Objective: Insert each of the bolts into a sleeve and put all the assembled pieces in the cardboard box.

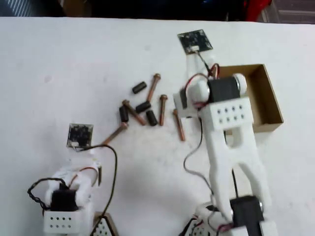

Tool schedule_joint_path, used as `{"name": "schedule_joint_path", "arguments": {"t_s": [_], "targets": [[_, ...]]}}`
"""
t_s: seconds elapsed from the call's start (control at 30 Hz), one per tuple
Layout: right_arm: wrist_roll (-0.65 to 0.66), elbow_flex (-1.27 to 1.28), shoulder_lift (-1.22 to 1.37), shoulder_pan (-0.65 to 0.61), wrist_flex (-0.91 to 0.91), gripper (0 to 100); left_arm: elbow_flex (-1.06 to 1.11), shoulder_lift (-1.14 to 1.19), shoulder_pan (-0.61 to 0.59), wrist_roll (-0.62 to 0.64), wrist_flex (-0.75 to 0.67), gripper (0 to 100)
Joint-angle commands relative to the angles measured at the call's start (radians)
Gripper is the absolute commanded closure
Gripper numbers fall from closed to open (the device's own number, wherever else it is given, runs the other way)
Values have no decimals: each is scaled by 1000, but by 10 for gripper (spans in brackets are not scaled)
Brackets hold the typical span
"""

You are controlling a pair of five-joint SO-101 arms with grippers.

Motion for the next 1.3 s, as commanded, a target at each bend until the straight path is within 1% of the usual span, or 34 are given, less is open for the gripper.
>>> {"name": "schedule_joint_path", "arguments": {"t_s": [0.0, 0.1, 0.2, 0.43, 0.6, 0.8, 1.0, 1.27], "targets": [[0, -18, -139, -53, 42, 981, -2, -10, -7, -9, 8, 977], [0, -12, -217, -70, 82, 981, -2, -10, -7, -9, 8, 977], [0, 57, -305, -70, 84, 981, -2, -10, -7, -9, 8, 977], [2, 318, -533, -70, -12, 981, -2, -10, -7, -9, 8, 977], [114, 479, -696, -62, -91, 981, -2, -10, -7, -9, 8, 977], [132, 672, -842, -61, -208, 981, -2, -10, -7, -9, 8, 977], [132, 884, -952, -61, -384, 981, -2, -10, -7, -9, 8, 977], [126, 1086, -1001, -61, -613, 981, -2, -10, -7, -9, 8, 977]]}}
